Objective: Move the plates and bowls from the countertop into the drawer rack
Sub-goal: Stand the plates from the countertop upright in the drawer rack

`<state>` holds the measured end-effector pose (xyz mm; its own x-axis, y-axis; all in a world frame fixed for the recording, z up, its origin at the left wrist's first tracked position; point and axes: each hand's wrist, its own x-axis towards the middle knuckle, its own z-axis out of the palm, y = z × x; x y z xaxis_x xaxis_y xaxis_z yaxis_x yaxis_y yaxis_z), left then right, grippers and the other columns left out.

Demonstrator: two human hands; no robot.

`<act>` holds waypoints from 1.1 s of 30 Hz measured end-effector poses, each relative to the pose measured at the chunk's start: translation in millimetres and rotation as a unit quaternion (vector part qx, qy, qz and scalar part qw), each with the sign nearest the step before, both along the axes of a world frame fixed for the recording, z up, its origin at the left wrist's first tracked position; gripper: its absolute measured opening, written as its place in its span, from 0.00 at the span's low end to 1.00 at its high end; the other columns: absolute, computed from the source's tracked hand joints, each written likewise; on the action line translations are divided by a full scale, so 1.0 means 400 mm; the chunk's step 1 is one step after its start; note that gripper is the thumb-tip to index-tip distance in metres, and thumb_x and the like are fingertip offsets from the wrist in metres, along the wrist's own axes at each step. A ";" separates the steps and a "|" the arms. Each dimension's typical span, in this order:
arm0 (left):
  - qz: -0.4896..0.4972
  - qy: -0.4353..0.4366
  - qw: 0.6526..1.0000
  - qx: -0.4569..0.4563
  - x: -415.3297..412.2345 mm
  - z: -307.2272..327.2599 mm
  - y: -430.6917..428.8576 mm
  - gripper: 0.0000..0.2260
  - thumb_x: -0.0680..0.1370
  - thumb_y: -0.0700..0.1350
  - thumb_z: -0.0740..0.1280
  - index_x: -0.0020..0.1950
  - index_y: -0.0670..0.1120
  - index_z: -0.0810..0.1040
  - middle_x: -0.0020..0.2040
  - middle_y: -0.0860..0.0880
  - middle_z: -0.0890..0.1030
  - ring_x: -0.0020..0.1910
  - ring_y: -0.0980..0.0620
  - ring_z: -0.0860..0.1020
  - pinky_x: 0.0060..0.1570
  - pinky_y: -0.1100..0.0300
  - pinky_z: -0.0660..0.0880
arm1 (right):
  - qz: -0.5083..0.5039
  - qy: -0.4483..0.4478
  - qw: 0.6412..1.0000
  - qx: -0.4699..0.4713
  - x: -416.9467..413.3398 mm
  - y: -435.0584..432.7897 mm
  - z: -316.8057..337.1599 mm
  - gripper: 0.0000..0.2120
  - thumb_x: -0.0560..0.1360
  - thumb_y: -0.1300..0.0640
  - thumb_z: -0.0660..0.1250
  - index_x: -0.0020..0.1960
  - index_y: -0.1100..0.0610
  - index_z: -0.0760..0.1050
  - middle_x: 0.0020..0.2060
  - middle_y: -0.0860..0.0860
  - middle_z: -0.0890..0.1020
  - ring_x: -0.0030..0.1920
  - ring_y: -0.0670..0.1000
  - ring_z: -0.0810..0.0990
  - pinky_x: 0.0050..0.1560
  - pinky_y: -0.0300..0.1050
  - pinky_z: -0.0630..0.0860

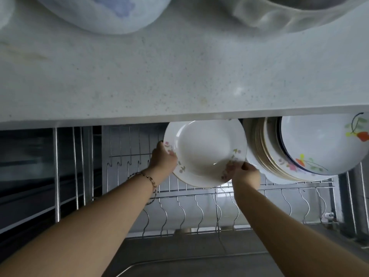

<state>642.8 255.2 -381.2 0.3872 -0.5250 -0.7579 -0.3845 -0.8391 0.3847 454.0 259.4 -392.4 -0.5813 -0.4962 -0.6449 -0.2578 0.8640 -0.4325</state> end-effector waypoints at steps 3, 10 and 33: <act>0.000 0.013 1.000 0.012 -0.002 -0.006 0.010 0.16 0.78 0.38 0.60 0.66 0.40 0.67 0.62 0.41 0.76 0.56 0.44 0.77 0.43 0.61 0.73 | 0.009 -0.003 1.000 0.015 -0.001 -0.005 0.000 0.10 0.77 0.62 0.59 0.44 0.62 0.79 0.26 0.51 0.73 0.25 0.50 0.63 0.26 0.39 0.56; -0.031 -0.055 0.996 0.065 -0.019 0.125 0.038 0.24 0.77 0.40 0.62 0.72 0.40 0.61 0.69 0.38 0.64 0.66 0.39 0.69 0.59 0.51 0.73 | 0.084 -0.057 0.988 0.112 -0.054 0.011 0.072 0.11 0.73 0.62 0.66 0.33 0.57 0.70 0.34 0.58 0.74 0.36 0.55 0.72 0.34 0.43 0.68; -0.432 0.047 0.894 -0.110 -1.158 0.913 -0.171 0.10 0.75 0.37 0.58 0.37 0.49 0.73 0.43 0.42 0.73 0.42 0.48 0.70 0.44 0.61 0.67 | 0.418 0.088 0.904 0.014 -1.112 -0.102 0.942 0.18 0.77 0.57 0.59 0.65 0.59 0.73 0.64 0.54 0.77 0.64 0.53 0.75 0.64 0.43 0.70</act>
